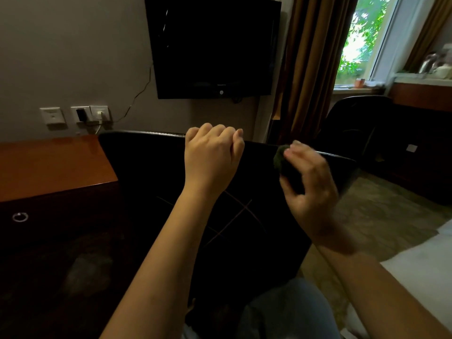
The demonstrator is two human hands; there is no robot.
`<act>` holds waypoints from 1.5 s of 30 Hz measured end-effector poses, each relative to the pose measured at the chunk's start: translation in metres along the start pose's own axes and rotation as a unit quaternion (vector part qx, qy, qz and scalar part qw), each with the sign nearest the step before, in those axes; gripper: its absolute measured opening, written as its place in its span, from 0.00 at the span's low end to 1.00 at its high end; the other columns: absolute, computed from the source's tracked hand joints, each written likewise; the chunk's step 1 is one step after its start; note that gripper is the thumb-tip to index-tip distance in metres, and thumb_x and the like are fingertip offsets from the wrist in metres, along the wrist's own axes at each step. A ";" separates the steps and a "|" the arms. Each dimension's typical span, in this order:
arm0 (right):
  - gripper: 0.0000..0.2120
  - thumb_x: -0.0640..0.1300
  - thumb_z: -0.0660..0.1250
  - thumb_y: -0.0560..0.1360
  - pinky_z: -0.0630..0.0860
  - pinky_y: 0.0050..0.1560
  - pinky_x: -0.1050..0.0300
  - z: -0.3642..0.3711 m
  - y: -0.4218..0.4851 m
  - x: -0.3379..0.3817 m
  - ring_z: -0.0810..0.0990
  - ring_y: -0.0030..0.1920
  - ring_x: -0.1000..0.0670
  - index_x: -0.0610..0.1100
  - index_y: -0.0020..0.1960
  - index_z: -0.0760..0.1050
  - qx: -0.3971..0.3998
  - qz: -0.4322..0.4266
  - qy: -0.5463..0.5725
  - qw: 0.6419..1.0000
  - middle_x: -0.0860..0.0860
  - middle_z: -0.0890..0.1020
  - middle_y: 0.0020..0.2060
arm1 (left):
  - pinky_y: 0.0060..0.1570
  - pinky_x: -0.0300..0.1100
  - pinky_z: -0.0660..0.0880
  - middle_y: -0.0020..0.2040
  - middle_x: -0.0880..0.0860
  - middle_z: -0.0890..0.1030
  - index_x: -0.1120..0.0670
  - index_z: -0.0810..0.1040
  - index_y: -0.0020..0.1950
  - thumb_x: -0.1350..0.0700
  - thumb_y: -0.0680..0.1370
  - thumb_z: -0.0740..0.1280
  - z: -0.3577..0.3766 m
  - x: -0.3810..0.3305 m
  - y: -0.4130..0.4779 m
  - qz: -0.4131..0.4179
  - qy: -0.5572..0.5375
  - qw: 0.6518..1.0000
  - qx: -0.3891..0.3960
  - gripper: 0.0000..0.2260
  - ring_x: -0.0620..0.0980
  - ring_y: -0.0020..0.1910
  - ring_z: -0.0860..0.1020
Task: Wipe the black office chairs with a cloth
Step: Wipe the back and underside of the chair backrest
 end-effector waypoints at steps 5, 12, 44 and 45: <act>0.14 0.42 0.57 0.83 0.65 0.69 0.55 0.022 -0.079 -0.019 0.73 0.62 0.46 0.43 0.60 0.80 0.117 0.001 -0.071 0.991 0.47 0.81 0.59 | 0.45 0.46 0.64 0.33 0.50 0.78 0.54 0.75 0.36 0.51 0.81 0.54 0.000 0.001 0.002 0.001 0.000 1.000 0.026 0.18 0.53 0.36 0.75; 0.17 0.38 0.59 0.80 0.65 0.69 0.56 0.006 -0.102 -0.039 0.74 0.60 0.45 0.45 0.67 0.74 0.199 -0.052 -0.070 0.976 0.50 0.75 0.65 | 0.52 0.43 0.69 0.49 0.52 0.82 0.57 0.81 0.51 0.51 0.81 0.53 -0.014 0.017 0.016 0.007 -0.177 0.979 0.101 0.18 0.50 0.49 0.78; 0.10 0.31 0.66 0.75 0.70 0.62 0.56 0.001 -0.034 -0.036 0.76 0.55 0.42 0.33 0.56 0.78 -0.040 0.203 -0.011 0.978 0.37 0.78 0.51 | 0.37 0.44 0.65 0.32 0.54 0.79 0.56 0.77 0.37 0.49 0.82 0.53 -0.018 0.025 0.002 -0.007 0.042 0.997 0.072 0.21 0.55 0.32 0.76; 0.11 0.30 0.67 0.74 0.70 0.63 0.56 0.007 -0.028 -0.028 0.76 0.55 0.43 0.34 0.56 0.79 -0.042 0.203 0.001 0.978 0.38 0.78 0.52 | 0.34 0.41 0.64 0.31 0.52 0.78 0.55 0.78 0.39 0.49 0.82 0.54 -0.019 0.022 0.004 0.015 0.040 0.996 0.079 0.19 0.53 0.30 0.75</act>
Point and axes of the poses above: each hand's wrist, its own y-axis towards the middle knuckle, its own z-axis out of the palm, x = y × z, the point moved 3 cm from there along y, towards the middle knuckle
